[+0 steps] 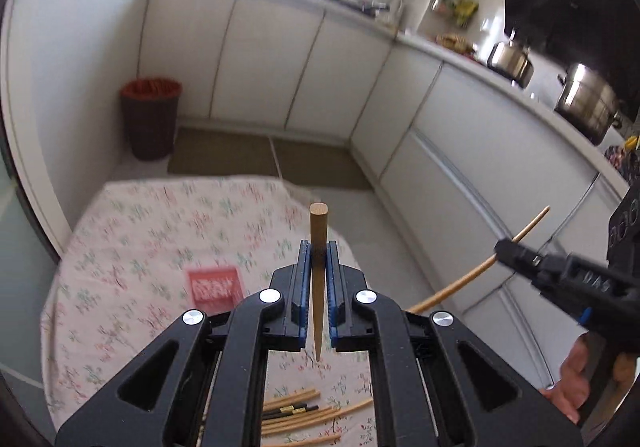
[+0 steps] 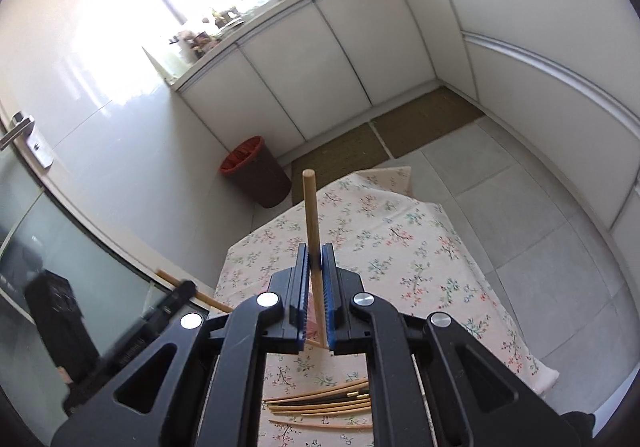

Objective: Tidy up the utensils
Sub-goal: 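Lower both chopsticks into the pink mesh holder and open both grippers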

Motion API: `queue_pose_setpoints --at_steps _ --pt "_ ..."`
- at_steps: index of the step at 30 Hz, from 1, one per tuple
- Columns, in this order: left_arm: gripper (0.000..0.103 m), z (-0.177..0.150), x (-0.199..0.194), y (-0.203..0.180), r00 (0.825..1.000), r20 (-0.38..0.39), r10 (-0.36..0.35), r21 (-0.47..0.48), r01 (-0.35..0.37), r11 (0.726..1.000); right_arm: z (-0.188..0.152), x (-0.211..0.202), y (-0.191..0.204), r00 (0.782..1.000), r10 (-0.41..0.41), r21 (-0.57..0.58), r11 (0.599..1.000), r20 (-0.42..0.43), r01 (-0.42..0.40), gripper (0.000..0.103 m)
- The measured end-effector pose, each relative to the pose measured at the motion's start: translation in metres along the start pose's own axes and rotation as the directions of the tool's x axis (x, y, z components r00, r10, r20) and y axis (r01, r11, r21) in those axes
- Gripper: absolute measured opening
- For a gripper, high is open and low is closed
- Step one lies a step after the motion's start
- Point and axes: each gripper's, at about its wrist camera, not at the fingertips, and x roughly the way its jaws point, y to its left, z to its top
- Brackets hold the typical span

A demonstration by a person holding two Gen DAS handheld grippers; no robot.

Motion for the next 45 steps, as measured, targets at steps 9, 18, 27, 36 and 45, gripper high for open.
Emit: queue_pose_setpoints --at_steps 9,18,27,36,45 --pt "0.006 0.048 -0.031 0.022 0.986 0.124 0.111 -0.006 -0.111 0.994 0.020 0.012 0.063 0.999 0.044 -0.089 0.995 0.003 -0.043 0.007" --pt "0.006 0.038 0.017 0.054 0.971 0.105 0.213 0.012 -0.215 0.977 0.021 0.065 0.097 0.998 0.060 -0.148 0.987 -0.016 -0.061 0.007" --pt "0.048 0.011 0.029 0.094 0.978 0.135 0.157 -0.101 -0.144 0.984 0.004 0.129 0.099 0.997 0.035 -0.192 0.980 -0.066 -0.047 0.007" --pt "0.052 0.026 -0.019 0.120 0.949 0.239 0.203 -0.194 -0.158 0.968 -0.027 0.176 0.109 0.995 -0.006 -0.249 0.968 -0.095 -0.018 0.010" --pt "0.055 0.013 -0.007 0.116 0.937 0.162 0.309 -0.164 -0.283 0.945 -0.039 0.153 0.113 0.998 -0.057 -0.273 0.960 0.008 0.057 0.059"
